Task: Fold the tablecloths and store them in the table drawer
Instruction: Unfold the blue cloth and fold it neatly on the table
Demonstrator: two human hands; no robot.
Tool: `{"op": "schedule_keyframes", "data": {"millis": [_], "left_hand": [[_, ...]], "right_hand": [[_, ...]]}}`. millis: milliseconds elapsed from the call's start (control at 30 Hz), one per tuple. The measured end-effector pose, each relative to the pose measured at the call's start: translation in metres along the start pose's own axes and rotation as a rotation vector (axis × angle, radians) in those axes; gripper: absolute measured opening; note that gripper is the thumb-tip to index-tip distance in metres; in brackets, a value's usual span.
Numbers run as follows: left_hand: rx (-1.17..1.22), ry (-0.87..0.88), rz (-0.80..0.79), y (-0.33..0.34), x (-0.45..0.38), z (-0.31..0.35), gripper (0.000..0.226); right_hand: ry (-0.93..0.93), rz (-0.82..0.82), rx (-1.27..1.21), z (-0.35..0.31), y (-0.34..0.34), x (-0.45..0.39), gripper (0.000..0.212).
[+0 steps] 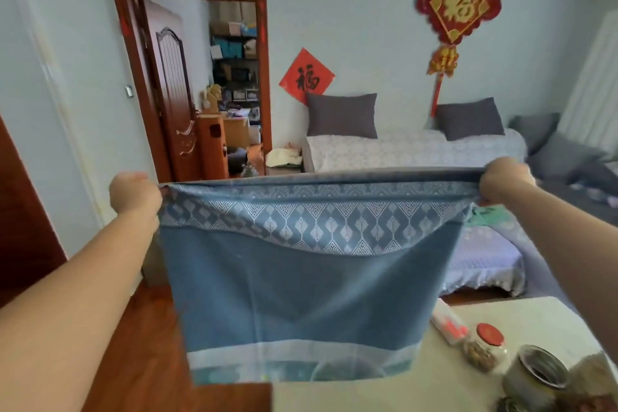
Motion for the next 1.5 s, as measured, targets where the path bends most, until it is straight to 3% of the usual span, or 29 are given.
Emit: {"op": "schedule_keyframes", "data": {"millis": [67,100,200,300,367,467,567,667,733,833,900,967,1033,1100,1233,1334,1500], "left_hand": [[0.161,0.061,0.136,-0.016,0.017,0.0,0.04],[0.257,0.061,0.165,-0.03,0.043,-0.002,0.042],[0.38,-0.076,0.105,-0.077,0.149,-0.045,0.042],[0.237,-0.314,-0.034,-0.128,0.256,-0.15,0.051],[0.123,-0.565,-0.107,-0.15,0.328,-0.232,0.044],[0.032,-0.983,-0.137,-0.164,0.441,-0.332,0.031],[0.003,-1.184,-0.132,-0.168,0.518,-0.413,0.019],[-0.08,-1.265,-0.019,-0.17,0.562,-0.478,0.013],[-0.087,-1.303,0.072,-0.175,0.586,-0.507,0.026],[-0.068,-1.262,0.142,-0.189,0.615,-0.529,0.037],[-0.031,-1.221,0.171,-0.2,0.632,-0.536,0.038],[0.037,-1.206,0.163,-0.208,0.643,-0.535,0.029],[0.078,-1.191,0.103,-0.214,0.646,-0.53,0.019],[0.087,-1.161,0.055,-0.218,0.641,-0.52,0.02],[-0.032,-1.085,0.118,-0.23,0.622,-0.503,0.025],[-0.094,-1.081,0.201,-0.231,0.614,-0.502,0.03],[0.036,-1.018,0.2,-0.203,0.604,-0.466,0.044]], "right_hand": [[-0.124,0.232,-0.073,0.006,-0.005,0.023,0.038],[-0.154,0.263,-0.151,0.013,-0.007,0.041,0.044],[-0.175,0.219,-0.107,0.076,0.01,0.103,0.057],[-0.17,0.141,0.186,0.193,0.068,0.166,0.052],[-0.012,0.018,0.298,0.29,0.121,0.201,0.045],[0.337,-0.239,0.228,0.415,0.193,0.234,0.033],[0.537,-0.366,0.163,0.492,0.252,0.267,0.024],[0.584,-0.463,0.186,0.553,0.308,0.296,0.014],[0.613,-0.441,0.176,0.584,0.335,0.308,0.017],[0.67,-0.217,0.034,0.603,0.355,0.324,0.025],[0.806,-0.086,-0.269,0.61,0.363,0.332,0.024],[0.896,-0.178,-0.607,0.626,0.374,0.336,0.027],[0.873,-0.353,-0.594,0.638,0.386,0.334,0.028],[0.879,-0.416,-0.496,0.646,0.397,0.33,0.024],[0.811,-0.316,-0.052,0.631,0.375,0.337,0.036],[0.766,-0.263,-0.058,0.626,0.359,0.342,0.045],[0.65,-0.177,0.03,0.583,0.315,0.331,0.032]]}}
Point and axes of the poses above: each hand's wrist, its own x-axis away from the middle knuckle, its own y-axis out of the palm, z = x × y, the point moved 1 cm from there along -x, towards the middle knuckle, and after that the axes turned 13 degrees about -z, right-handed, at the moved point
